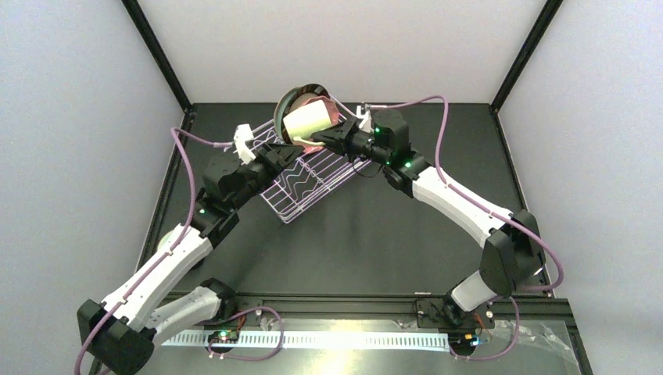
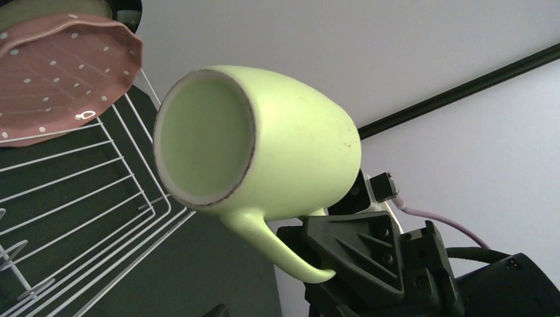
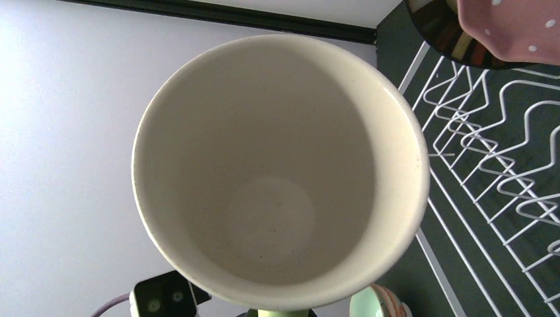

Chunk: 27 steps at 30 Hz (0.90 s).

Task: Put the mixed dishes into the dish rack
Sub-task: Pass from the right arm to the left

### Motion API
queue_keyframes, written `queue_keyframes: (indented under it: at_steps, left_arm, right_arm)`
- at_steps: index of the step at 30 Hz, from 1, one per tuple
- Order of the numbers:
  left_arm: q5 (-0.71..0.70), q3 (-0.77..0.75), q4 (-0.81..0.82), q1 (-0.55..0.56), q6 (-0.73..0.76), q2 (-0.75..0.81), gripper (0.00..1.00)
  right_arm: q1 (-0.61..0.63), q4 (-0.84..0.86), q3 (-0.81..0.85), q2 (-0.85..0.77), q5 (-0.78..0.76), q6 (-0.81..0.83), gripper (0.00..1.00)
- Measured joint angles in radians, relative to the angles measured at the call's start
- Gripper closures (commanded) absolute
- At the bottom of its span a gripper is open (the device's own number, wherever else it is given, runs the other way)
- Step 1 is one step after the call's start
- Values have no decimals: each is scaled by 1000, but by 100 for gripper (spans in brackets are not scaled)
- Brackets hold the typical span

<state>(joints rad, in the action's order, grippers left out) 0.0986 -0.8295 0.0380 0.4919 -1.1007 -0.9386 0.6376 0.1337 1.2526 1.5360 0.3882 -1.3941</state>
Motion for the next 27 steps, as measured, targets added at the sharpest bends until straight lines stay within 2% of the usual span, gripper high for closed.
queue_keyframes:
  at_steps: [18, 23, 27]
  left_arm:
    - [-9, -19, 41, 0, -22, -50, 10]
    - [-18, -19, 37, 0, -29, -53, 14]
    - [-20, -19, 38, 0, -37, -63, 24]
  right_arm:
    - [0, 68, -17, 1, 87, -29, 100]
    - [0, 78, -50, -6, 101, -37, 100]
    - [-3, 98, -70, -16, 109, -49, 100]
